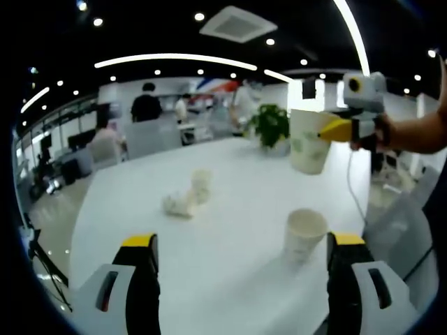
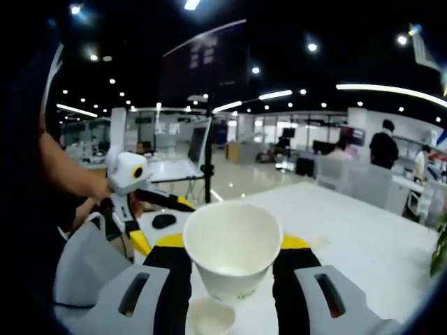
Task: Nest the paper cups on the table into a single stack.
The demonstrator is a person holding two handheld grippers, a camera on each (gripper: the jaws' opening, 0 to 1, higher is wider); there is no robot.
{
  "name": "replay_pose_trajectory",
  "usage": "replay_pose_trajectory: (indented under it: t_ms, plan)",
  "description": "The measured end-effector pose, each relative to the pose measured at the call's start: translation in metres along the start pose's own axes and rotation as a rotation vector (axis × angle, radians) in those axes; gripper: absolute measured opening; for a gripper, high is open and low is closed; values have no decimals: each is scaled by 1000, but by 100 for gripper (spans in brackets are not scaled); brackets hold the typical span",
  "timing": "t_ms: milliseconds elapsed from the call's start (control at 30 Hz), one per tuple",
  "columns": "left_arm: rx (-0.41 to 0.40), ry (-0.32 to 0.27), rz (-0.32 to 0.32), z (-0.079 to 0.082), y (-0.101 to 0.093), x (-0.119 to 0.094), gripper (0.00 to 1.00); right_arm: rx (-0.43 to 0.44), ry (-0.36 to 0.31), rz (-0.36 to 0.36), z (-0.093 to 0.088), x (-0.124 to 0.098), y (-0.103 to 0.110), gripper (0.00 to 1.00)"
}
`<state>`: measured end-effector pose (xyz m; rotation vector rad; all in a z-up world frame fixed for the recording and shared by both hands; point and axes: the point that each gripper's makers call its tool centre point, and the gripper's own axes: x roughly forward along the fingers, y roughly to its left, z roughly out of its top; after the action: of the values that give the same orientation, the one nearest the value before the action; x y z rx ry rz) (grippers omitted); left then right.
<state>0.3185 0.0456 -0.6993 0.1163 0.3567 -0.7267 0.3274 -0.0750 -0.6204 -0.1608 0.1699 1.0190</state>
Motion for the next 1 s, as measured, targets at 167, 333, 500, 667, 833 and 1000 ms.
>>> replay_pose_trajectory:
  t_ms: [167,333,500,667,833,1000]
  plan:
    - [2,0,-2,0,0,0,98,19,-4,1,0,-6,5,42]
    - [4,0,-3,1,0,1,98,18,-15,12,1,-9,11,42]
    - [8,3,-9,1,-2,2,98,7,-13,17,0,-10,17,42]
    - [15,7,-15,1,-3,3,98,3,-12,29,-2,-10,24,43]
    - [18,8,-14,3,-1,4,98,9,-10,29,-6,-10,25,43]
    - [17,8,-14,3,-1,6,98,11,-34,25,-9,-9,26,43]
